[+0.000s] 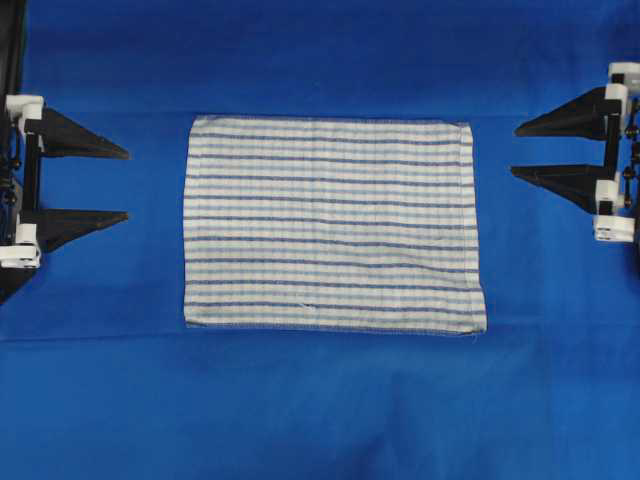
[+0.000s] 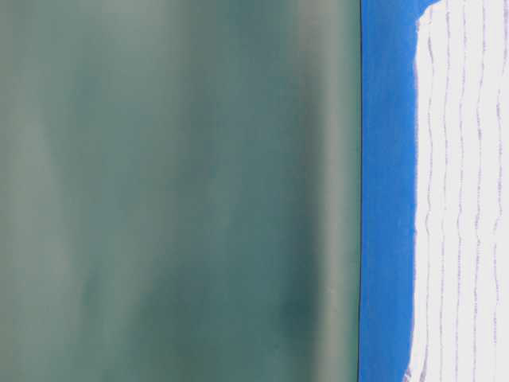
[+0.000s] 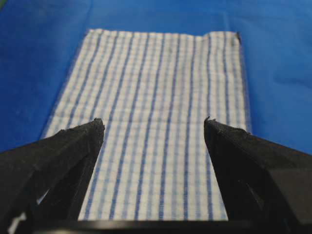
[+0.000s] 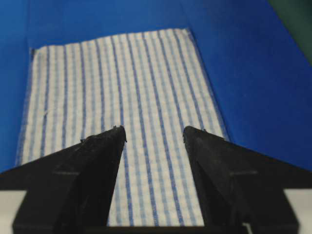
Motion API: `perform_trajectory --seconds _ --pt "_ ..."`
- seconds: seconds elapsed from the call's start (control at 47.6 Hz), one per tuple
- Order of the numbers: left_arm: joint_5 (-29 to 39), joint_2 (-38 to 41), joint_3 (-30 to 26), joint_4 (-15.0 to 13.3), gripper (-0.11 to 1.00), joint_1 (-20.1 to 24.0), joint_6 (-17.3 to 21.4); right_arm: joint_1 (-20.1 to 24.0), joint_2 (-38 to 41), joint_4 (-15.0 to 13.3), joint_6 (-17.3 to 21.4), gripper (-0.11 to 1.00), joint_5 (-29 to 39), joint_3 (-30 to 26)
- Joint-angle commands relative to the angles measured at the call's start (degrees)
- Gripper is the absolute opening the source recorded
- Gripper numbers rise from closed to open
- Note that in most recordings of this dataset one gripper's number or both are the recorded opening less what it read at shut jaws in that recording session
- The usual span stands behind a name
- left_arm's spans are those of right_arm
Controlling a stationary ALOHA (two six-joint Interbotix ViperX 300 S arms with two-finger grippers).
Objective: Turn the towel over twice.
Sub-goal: 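Retract both grippers outward away from the towel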
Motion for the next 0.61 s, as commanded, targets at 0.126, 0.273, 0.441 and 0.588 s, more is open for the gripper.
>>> perform_trajectory --seconds 0.126,0.273,0.441,0.588 --pt "-2.11 1.14 -0.88 0.09 0.78 2.99 0.09 -1.76 1.32 0.09 0.09 0.58 -0.53 -1.49" --pt "-3.87 5.01 -0.44 0.09 0.78 8.35 0.18 -7.12 5.8 0.09 0.09 0.58 -0.88 -1.67" --pt "-9.14 12.83 0.79 0.09 0.78 13.36 0.26 -13.1 14.5 0.18 0.09 0.58 -2.99 -2.11" --pt "-15.47 21.71 1.05 0.09 0.78 15.82 0.26 -17.23 24.17 0.18 0.09 0.58 -7.38 -2.81"
